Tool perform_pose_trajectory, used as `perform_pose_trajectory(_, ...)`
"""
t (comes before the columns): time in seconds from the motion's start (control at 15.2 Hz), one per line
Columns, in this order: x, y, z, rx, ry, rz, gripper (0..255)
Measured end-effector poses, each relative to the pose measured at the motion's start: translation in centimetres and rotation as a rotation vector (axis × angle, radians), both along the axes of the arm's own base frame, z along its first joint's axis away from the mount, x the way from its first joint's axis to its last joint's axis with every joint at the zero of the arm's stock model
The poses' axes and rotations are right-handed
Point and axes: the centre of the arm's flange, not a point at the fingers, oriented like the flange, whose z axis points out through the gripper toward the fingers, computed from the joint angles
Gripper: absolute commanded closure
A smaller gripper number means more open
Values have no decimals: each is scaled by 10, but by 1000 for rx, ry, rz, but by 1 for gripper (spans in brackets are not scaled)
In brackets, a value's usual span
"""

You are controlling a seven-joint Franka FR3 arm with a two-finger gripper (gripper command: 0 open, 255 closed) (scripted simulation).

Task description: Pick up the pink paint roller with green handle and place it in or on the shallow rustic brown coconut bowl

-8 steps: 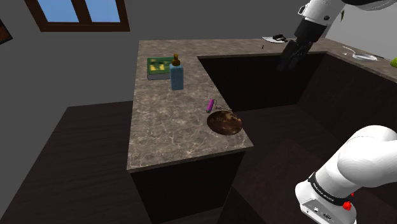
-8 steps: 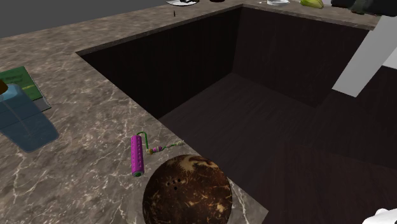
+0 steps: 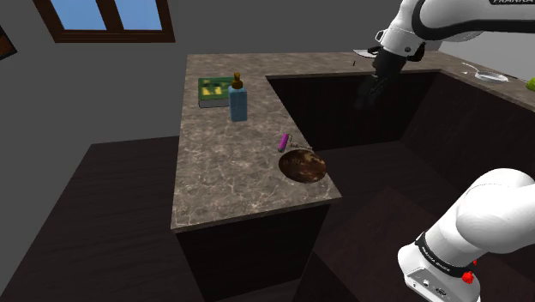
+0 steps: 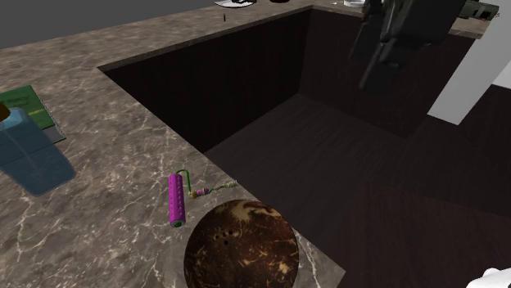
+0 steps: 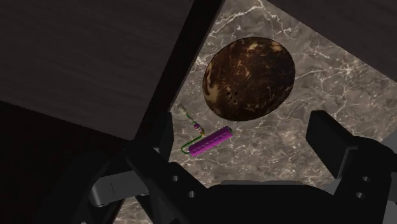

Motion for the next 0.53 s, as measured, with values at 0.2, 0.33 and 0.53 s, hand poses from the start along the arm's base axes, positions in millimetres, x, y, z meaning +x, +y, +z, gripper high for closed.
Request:
perform_pose_trajectory(0.2, 26, -9, -30, -11, -6, 50, 0)
perform_pose_trajectory(0.33, 42, -8, -51, -17, -11, 84, 0)
perform_pose_trajectory(0.53, 64, -8, -86, -28, -18, 134, 0)
